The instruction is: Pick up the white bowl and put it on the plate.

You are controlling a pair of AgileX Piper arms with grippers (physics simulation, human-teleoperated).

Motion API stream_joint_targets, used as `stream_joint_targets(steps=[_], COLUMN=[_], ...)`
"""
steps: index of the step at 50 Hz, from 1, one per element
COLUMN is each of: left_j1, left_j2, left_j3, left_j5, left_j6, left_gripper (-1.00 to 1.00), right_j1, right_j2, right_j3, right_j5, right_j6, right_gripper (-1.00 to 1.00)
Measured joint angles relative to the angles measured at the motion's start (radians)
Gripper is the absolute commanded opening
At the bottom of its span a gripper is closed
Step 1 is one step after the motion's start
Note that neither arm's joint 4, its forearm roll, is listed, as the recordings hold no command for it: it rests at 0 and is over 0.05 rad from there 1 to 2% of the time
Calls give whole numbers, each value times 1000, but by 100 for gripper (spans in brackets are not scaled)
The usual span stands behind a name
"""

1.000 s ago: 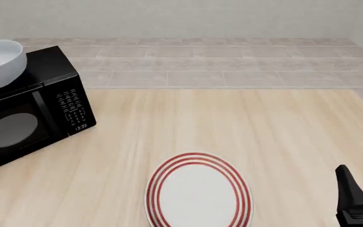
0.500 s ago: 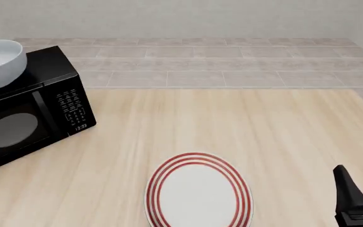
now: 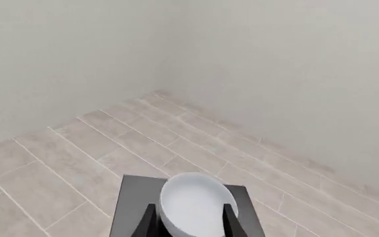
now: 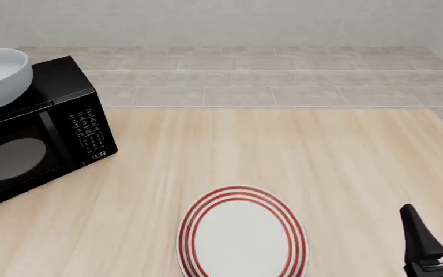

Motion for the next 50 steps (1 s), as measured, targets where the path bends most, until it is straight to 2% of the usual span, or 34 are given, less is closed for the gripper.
stream_joint_targets(steps=[7, 22, 50], left_j1=[51, 110, 73], left_j2=[80, 193, 361], left_j3=[-55, -88, -102], left_j5=[17, 13, 2], left_j6=[20, 53, 53], left_gripper=[100, 100, 100], right_j1=[12, 22, 32], right_j2=[0, 0, 0], right_j3=[5, 14, 10], right_j5=[-2, -9, -15], right_j6=[-4, -7, -22], right_gripper=[100, 100, 100])
